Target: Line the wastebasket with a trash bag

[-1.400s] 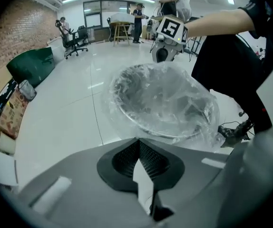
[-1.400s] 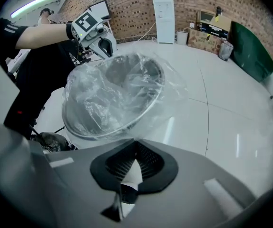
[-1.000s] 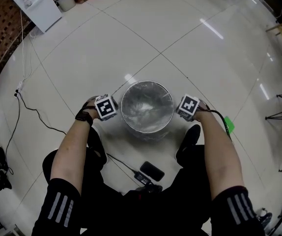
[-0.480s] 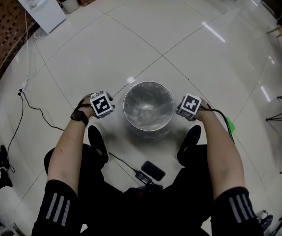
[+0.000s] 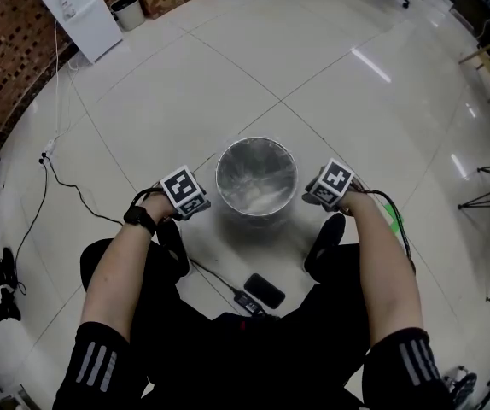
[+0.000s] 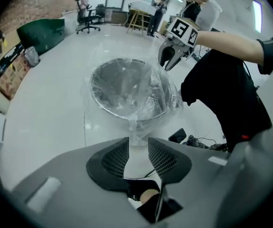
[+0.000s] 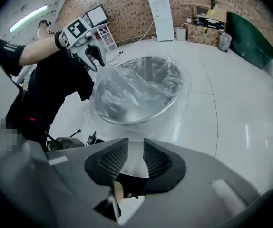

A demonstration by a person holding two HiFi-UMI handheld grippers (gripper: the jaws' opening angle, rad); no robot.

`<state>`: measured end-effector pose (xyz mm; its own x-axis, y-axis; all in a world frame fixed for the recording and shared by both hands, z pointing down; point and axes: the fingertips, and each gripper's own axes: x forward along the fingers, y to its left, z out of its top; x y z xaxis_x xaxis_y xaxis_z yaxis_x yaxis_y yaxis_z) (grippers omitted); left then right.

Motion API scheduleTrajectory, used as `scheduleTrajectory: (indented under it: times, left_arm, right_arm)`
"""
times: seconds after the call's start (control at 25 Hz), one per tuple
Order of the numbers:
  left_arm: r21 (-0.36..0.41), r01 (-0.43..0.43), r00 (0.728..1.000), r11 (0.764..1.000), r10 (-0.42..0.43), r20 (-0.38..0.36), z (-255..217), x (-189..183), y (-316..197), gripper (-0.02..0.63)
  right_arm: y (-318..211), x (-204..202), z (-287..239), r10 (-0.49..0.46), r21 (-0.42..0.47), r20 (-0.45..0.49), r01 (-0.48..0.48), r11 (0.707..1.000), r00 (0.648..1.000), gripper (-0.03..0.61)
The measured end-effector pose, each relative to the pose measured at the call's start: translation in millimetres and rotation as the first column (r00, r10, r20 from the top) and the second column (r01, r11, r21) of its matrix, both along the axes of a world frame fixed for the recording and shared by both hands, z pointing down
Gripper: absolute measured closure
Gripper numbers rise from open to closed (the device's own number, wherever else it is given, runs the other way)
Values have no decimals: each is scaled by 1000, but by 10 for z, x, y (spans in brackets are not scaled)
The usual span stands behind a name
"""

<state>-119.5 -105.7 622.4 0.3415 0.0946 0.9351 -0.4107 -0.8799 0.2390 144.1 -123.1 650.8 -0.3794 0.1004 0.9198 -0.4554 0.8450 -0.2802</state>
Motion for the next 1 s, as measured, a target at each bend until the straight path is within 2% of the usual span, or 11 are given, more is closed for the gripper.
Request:
scheduleTrajectory:
  times: [0.12,0.2,0.32,0.44,0.52,0.72,1.0]
  left_arm:
    - [1,50,999,999,-50,-7,132,88,121,485]
    - [15,115,993,993,-114,-37,202,151,128,479]
    - [20,258,961,966,-254,-106,302,265,98,471]
    - [41,328,938,944,-320,-135,393,333,43,471]
    - [56,326,939,944,-316,-135,458,370,20,468]
    - [71,299,950,952,-290,-115,682,376,3,466]
    - [118,284,958,952,-277,-71,1022,358,-67,465]
  right_arm:
    - [79,-57,61,25,-7,15,-25,1000,1000,463]
    - [109,-94,121,43,-12,19,-43,999,999,462]
    - [139,-158,211,116,-24,59,-115,993,992,461]
    - [131,-260,308,224,-50,121,-219,974,967,459]
    - [171,-328,393,246,-68,139,-238,969,959,458]
    - [208,-385,543,223,-75,153,-214,974,963,454]
    - [64,-233,806,246,-53,90,-242,969,965,453]
